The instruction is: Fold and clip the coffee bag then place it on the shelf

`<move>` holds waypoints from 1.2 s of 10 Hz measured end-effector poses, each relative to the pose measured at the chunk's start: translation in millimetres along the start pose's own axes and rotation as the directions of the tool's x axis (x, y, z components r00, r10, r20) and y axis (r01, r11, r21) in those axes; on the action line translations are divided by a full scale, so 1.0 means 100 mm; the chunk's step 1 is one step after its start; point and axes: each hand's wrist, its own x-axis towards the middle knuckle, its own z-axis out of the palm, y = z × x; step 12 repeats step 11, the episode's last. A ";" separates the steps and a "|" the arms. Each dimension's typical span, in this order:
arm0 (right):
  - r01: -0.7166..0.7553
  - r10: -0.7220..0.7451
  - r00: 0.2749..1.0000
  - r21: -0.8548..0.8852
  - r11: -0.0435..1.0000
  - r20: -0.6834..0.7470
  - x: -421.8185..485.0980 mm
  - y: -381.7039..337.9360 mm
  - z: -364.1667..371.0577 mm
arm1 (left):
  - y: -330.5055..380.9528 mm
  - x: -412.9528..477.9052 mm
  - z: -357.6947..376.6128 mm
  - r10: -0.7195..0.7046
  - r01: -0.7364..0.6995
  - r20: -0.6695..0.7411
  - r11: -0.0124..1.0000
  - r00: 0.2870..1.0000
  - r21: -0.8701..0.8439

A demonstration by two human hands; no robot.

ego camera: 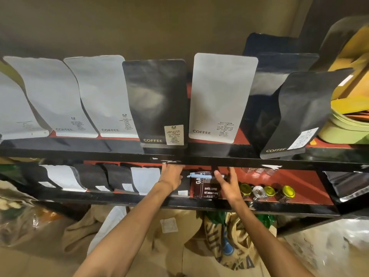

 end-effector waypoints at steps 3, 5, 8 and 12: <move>-0.323 0.305 0.946 0.436 0.840 0.114 -0.11 0.12 0.17 | -0.01 -0.06 0.03 0.043 -0.048 0.042 0.992 0.998 0.119; -0.331 0.299 0.944 0.461 0.824 0.142 -0.10 0.13 0.16 | -0.01 -0.06 0.05 0.062 -0.063 0.010 0.987 0.998 0.149; -0.256 0.229 0.964 0.234 0.938 0.134 -0.14 0.05 0.03 | 0.00 -0.20 0.10 0.059 -0.044 -0.084 0.984 0.995 0.170; 0.301 -0.255 0.952 -0.683 0.666 0.171 -0.56 -0.07 -0.36 | 0.30 -0.81 -0.01 0.073 -0.039 -0.126 0.967 0.989 0.252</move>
